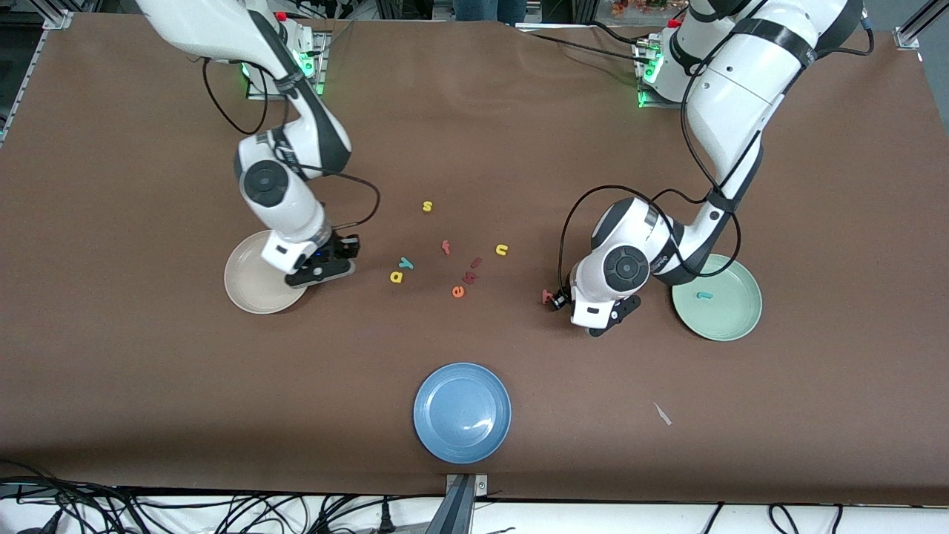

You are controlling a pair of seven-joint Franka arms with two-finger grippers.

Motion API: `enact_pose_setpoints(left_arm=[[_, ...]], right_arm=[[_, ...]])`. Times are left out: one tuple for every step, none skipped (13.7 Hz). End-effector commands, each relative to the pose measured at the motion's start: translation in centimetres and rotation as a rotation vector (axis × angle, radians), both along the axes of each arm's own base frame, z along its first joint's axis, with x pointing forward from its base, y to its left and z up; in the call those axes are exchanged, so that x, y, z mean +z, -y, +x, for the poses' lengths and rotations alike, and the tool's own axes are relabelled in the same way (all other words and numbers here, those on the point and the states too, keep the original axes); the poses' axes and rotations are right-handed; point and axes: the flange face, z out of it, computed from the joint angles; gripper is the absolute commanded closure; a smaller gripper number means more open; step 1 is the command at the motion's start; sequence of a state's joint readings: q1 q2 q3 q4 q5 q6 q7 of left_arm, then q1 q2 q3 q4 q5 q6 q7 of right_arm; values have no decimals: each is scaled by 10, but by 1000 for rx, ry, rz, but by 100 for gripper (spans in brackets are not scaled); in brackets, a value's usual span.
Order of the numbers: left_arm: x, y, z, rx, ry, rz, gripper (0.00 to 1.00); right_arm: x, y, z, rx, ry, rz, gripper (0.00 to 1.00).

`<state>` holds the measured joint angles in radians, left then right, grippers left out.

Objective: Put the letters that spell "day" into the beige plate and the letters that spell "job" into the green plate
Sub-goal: 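Grasp the blue o with the left gripper while the right gripper carries p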

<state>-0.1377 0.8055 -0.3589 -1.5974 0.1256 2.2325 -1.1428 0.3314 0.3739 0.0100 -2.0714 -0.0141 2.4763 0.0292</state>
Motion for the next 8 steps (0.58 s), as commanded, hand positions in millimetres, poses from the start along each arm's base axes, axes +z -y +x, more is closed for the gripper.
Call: enact_pose_setpoints(left_arm=[[-2, 2, -1, -9, 8, 28, 25], [-3, 2, -1, -8, 6, 29, 25], [-3, 2, -1, -8, 6, 29, 26], [-3, 2, -1, -5, 5, 28, 29], [-3, 2, -1, -1, 6, 29, 32], [-3, 2, -1, 11, 5, 31, 44], [-3, 2, -1, 15, 5, 31, 45], [-3, 3, -1, 12, 6, 32, 47]], right_arm=[[23, 58, 9, 90, -34, -13, 73], [26, 83, 13, 114, -45, -16, 73], [28, 106, 15, 129, -55, -21, 73], [25, 126, 14, 135, -86, -27, 72], [23, 136, 13, 132, -99, -25, 71], [21, 141, 11, 126, -105, -25, 65], [19, 141, 11, 126, -105, -25, 54], [19, 141, 11, 125, -105, -24, 37]])
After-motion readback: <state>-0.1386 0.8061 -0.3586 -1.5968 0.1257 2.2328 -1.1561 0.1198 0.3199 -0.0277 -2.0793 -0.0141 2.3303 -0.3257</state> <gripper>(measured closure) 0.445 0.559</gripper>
